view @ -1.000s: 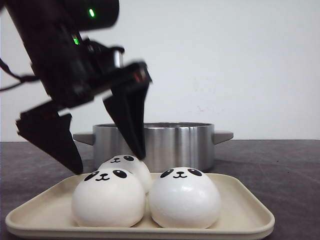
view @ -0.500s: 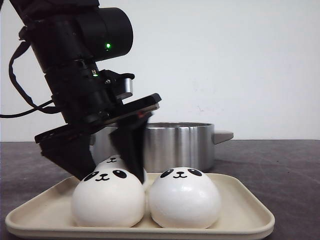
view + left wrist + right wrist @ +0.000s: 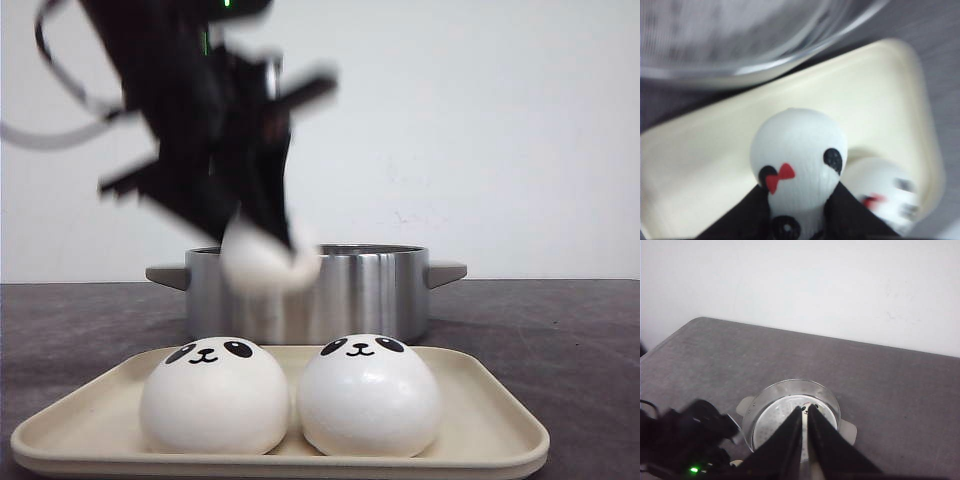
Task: Steam buns
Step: 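Lift the bun with the left gripper and lower it into the pot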
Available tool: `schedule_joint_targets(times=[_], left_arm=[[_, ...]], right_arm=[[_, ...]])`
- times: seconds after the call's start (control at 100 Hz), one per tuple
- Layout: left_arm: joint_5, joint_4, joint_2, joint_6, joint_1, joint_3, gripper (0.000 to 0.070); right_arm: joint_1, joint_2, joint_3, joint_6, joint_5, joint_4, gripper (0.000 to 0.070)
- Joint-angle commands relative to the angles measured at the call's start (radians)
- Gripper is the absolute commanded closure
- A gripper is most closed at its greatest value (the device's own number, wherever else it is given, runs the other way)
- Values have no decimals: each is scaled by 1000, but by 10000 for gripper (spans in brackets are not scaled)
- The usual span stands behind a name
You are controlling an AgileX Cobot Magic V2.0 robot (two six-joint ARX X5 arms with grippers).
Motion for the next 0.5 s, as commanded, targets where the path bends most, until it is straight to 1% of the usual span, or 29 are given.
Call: schedule_joint_targets(times=[0.0, 0.04, 0.08, 0.19, 0.24, 0.34, 0.49], left_arm=[[5, 3, -47, 45, -23, 38, 700], [-6, 15, -82, 55, -29, 47, 700], [-35, 42, -114, 64, -32, 53, 700], [-180, 136, -164, 68, -23, 77, 698], [-212, 146, -163, 80, -2, 101, 698], [-216, 160, -119, 123, 66, 162, 697], [-215, 158, 4, 158, 145, 259, 697]], right_arm=[[12, 11, 16, 11, 3, 6, 690], [12, 16, 16, 11, 3, 8, 690], [12, 16, 16, 11, 4, 8, 690], [11, 23, 16, 11, 3, 11, 690], [12, 24, 16, 11, 3, 12, 690], [12, 37, 16, 10, 2, 14, 690], [12, 57, 16, 10, 2, 14, 690]])
